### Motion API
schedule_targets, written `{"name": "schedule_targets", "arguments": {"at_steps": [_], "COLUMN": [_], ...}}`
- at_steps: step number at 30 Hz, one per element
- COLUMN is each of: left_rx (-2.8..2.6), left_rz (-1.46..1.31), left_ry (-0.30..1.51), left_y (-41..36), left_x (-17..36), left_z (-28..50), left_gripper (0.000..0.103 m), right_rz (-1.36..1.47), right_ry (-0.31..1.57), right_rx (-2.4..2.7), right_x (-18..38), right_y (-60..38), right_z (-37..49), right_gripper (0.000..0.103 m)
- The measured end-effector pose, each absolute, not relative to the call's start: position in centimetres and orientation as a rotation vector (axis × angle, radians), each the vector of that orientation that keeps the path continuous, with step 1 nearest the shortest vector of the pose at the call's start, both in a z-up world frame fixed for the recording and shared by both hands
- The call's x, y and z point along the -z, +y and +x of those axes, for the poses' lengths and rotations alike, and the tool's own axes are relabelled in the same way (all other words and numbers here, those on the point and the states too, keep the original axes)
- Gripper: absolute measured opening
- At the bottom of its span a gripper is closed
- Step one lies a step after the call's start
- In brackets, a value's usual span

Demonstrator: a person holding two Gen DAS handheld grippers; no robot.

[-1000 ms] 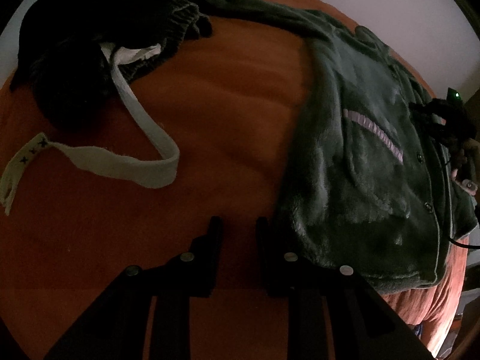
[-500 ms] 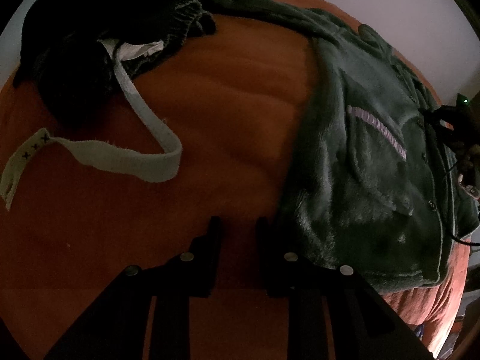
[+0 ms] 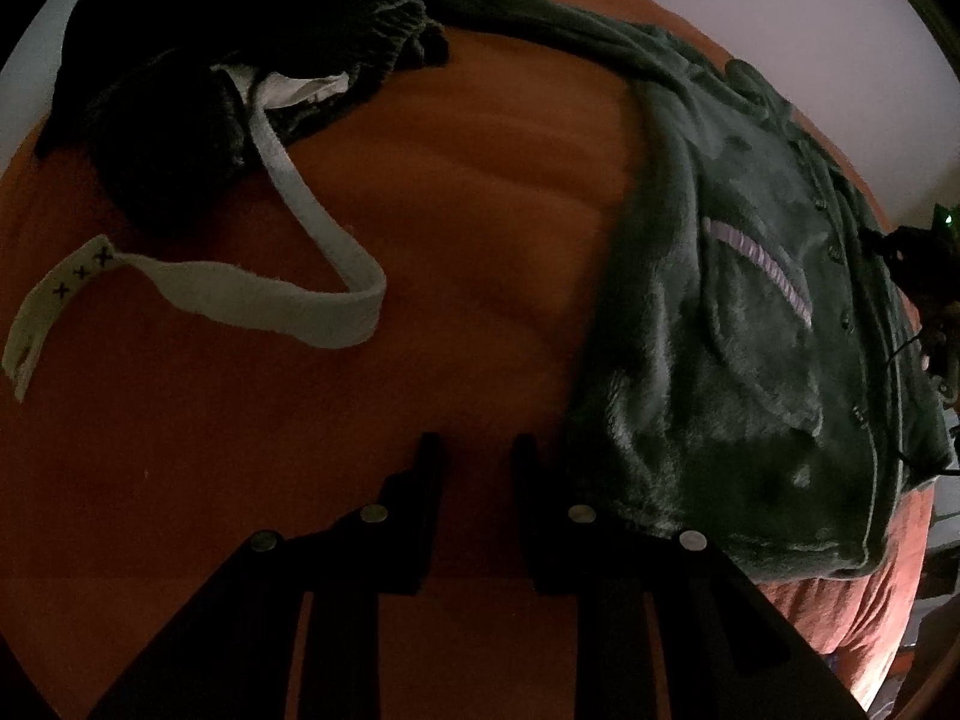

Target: Fold clothes

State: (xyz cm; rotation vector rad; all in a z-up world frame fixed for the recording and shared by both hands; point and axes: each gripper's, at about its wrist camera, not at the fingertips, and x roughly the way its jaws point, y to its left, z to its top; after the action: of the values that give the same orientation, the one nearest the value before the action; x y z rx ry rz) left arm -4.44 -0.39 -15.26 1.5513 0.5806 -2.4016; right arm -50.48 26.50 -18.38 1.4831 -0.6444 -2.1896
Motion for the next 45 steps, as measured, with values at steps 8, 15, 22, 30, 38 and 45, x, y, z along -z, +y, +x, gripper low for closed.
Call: {"name": "schedule_targets", "arguments": {"at_steps": [8, 15, 22, 30, 38, 45], "left_rx": [2.462, 2.531, 2.494, 2.473, 2.488, 2.493], "left_rz": [1.513, 1.425, 1.450, 1.421, 1.469, 1.548], "left_ry": [0.596, 0.652, 0.542, 0.486, 0.572, 0.506], "left_y": [-0.5, -0.4, 1.9, 1.9, 1.9, 2.6], "left_x": [13.5, 12.4, 14.8, 15.0, 14.1, 12.5], "left_z": [-6.2, -10.2, -15.4, -14.1, -13.8, -8.3], "left_gripper": [0.025, 0.025, 0.025, 0.025, 0.025, 0.025], "right_rz": [1.629, 1.582, 1.495, 1.531, 1.676, 1.449], "right_ry": [-0.595, -0.615, -0.599, -0.507, -0.419, -0.229], "right_rx": [1.987, 1.995, 2.136, 2.252, 2.222, 2.314], "right_x": [21.5, 21.4, 18.4, 19.7, 20.6, 13.2], "right_y": [21.4, 20.7, 22.9, 23.5, 21.9, 18.1], "right_z": [-50.4, -49.5, -47.7, -48.1, -49.2, -47.7], "right_gripper": [0.041, 0.004, 0.004, 0.003, 0.017, 0.028]}}
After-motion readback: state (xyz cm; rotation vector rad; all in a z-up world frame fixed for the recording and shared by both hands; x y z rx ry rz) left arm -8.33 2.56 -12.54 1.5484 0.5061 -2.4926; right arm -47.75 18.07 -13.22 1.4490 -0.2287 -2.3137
